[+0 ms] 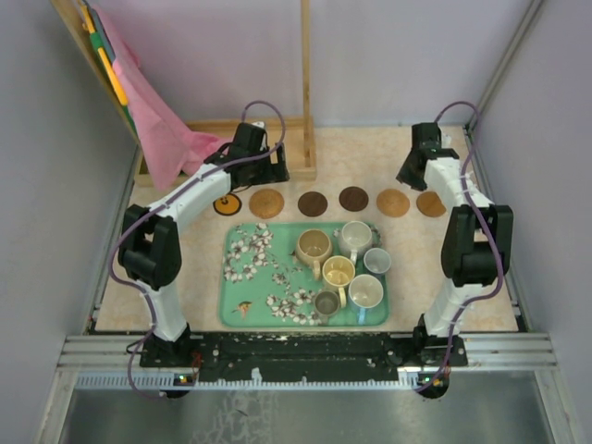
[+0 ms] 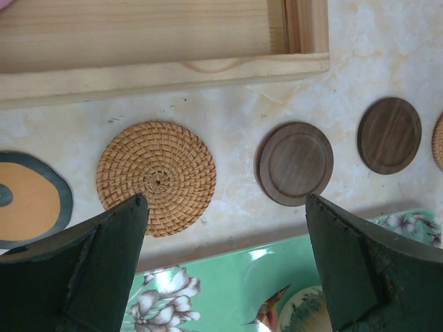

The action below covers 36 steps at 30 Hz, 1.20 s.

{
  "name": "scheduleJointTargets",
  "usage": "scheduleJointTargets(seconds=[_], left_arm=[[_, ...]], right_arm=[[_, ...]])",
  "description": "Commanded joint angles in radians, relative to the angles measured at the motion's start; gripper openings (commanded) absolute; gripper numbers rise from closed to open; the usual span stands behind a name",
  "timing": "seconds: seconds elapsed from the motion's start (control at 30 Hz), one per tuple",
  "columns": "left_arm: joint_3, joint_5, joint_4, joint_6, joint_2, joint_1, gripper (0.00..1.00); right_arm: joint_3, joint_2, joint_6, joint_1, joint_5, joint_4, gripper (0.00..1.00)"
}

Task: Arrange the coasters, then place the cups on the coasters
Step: Move the coaster to the center of the board.

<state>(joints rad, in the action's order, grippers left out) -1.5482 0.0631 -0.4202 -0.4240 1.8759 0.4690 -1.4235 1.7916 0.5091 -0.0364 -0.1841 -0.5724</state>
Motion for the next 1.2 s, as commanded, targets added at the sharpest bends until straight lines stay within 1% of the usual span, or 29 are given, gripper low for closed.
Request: scheduleJointTargets(seconds=[0.0, 0.2, 0.3, 0.43, 0.57, 0.7, 0.77, 0.93, 1.03, 1.17], left_arm=[[0.026, 0.014, -0.015, 0.06, -0.029, 0.001, 1.0], [0.08, -0.008, 0.031, 0.067, -0.059, 0.0, 1.0], [0.093, -0.001, 0.03, 0.094, -0.061, 0.002, 1.0], [0.1, 0.016, 0.036, 0.121, -0.049, 0.0, 1.0], [0.078, 0.022, 0.015, 0.127, -0.013, 0.001, 1.0], [0.081, 0.028, 0.005, 0.139, 0.011, 0.004, 0.99], [0.079, 0.022, 0.004, 0.149, 0.026, 0.01, 0.97], [0.035, 0.083, -0.004, 0.173, 0.073, 0.07, 0.98], [0.018, 0.058, -0.004, 0.168, 0.096, 0.08, 0.98], [-0.024, 0.08, -0.004, 0.206, 0.127, 0.114, 0.98]], right_arm=[[0.001, -0.017, 0.008, 0.0, -0.052, -0.003, 0.36], [-0.01, -0.016, -0.018, 0.0, -0.065, -0.025, 0.36], [-0.008, -0.018, -0.018, 0.0, -0.057, -0.031, 0.36], [0.023, -0.018, -0.025, 0.0, -0.025, 0.013, 0.36], [0.021, 0.02, -0.035, 0.0, -0.018, 0.012, 0.36], [0.053, 0.029, -0.031, 0.0, -0.022, 0.032, 0.36], [0.055, 0.035, -0.03, 0.0, -0.022, 0.032, 0.36], [0.044, 0.04, -0.035, -0.001, -0.022, 0.026, 0.36], [0.043, 0.034, -0.042, -0.005, -0.016, 0.037, 0.36], [0.039, 0.044, -0.039, -0.005, -0.015, 0.029, 0.36]])
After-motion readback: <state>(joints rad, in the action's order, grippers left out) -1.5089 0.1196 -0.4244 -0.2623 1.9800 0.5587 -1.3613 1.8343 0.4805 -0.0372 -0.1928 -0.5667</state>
